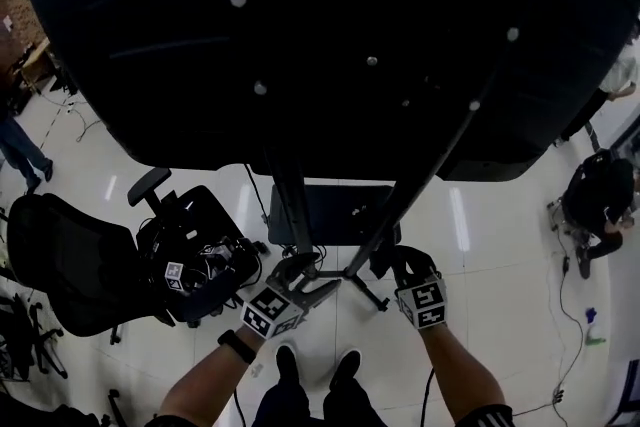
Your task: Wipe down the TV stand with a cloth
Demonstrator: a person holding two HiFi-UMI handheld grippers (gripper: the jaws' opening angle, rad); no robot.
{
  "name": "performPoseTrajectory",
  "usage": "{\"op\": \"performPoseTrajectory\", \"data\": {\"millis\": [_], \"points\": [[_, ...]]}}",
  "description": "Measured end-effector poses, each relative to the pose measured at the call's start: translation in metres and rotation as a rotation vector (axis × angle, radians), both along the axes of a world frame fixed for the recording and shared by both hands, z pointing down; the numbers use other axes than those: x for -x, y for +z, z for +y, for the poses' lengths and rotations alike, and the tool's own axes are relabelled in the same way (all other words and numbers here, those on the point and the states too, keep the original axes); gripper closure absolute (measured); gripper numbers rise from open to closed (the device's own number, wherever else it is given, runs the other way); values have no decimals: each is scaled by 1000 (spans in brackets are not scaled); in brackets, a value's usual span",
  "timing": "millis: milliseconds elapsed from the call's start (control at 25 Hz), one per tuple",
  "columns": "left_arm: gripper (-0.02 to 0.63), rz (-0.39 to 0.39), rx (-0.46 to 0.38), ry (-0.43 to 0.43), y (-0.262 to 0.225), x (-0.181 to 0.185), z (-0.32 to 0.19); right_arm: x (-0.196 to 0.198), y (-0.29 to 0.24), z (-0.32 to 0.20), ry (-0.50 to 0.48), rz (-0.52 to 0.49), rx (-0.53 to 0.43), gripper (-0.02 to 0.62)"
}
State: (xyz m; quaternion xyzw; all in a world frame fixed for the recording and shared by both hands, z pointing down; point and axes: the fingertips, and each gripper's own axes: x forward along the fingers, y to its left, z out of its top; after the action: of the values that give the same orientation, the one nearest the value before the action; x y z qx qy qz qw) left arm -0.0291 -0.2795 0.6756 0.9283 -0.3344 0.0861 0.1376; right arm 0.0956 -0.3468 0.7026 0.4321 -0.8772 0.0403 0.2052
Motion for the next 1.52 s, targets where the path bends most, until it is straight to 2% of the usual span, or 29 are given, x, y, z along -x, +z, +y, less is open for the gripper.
{"op": "performPoseTrajectory", "data": {"millis": [120,240,520,760,880,1040,1200,1440,1520], "points": [[290,32,-89,1,-64,3,18,5,-85,8,11,-70,-83,586],[290,33,-155,7,-118,10,36,16,-161,13,-1,-115,-169,586],[290,49,-354,-37,-240,51,49,54,-330,35,-114,-182,-417,586],[293,22,-506,-83,-329,85,46,98,-448,37,-209,-135,-592,586],[295,5,-586,-91,-372,93,41,123,-496,27,-230,-98,-643,586],[298,45,-654,-83,-425,104,35,152,-541,6,-212,-32,-699,586],[298,32,-683,-88,-458,114,29,172,-564,-10,-203,-40,-690,586],[298,27,-688,-100,-473,130,22,198,-565,-25,-239,-86,-607,583],[298,31,-683,-105,-470,132,22,205,-559,-24,-256,-85,-610,581]]}}
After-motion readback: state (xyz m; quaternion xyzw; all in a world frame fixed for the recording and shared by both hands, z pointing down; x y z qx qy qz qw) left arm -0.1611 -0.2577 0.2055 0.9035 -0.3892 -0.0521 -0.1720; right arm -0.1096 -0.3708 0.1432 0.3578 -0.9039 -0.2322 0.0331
